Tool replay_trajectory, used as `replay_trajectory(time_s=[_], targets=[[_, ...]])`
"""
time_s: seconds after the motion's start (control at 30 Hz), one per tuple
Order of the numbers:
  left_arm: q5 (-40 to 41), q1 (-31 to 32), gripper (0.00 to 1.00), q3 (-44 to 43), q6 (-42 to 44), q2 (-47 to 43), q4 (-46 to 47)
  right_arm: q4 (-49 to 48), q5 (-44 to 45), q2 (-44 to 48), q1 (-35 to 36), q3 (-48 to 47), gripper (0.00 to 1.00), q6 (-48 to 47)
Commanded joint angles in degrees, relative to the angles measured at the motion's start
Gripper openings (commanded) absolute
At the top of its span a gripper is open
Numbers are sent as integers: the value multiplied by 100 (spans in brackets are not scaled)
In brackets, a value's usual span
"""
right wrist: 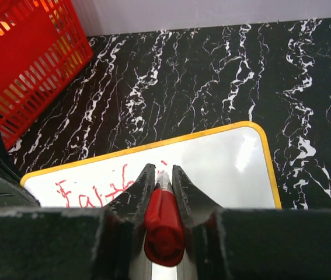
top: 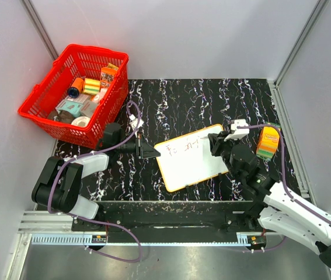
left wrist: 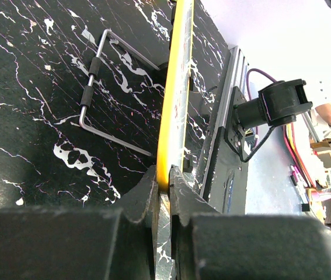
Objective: Write a sentence on the whiteboard
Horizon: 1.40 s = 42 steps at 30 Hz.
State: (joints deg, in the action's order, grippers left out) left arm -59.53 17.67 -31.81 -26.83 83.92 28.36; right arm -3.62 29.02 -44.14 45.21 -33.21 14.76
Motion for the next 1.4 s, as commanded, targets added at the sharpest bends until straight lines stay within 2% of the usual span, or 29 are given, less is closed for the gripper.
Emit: replay_trajectory(time_s=[0.0, 0.4, 1.03, 1.37], targets=[[169, 158, 0, 17, 776, -34, -199, -192, 104, 169, -4, -89, 0, -132], [143, 166, 0, 17, 776, -25, -199, -394, 113, -279, -21, -1, 0, -79], [161, 166, 0, 17, 776, -25, -208, 71, -124, -51, -21, 280, 0, 141], [152, 166, 0, 17, 785, -16, -217, 247, 306, 90, -21, 263, 0, 158]])
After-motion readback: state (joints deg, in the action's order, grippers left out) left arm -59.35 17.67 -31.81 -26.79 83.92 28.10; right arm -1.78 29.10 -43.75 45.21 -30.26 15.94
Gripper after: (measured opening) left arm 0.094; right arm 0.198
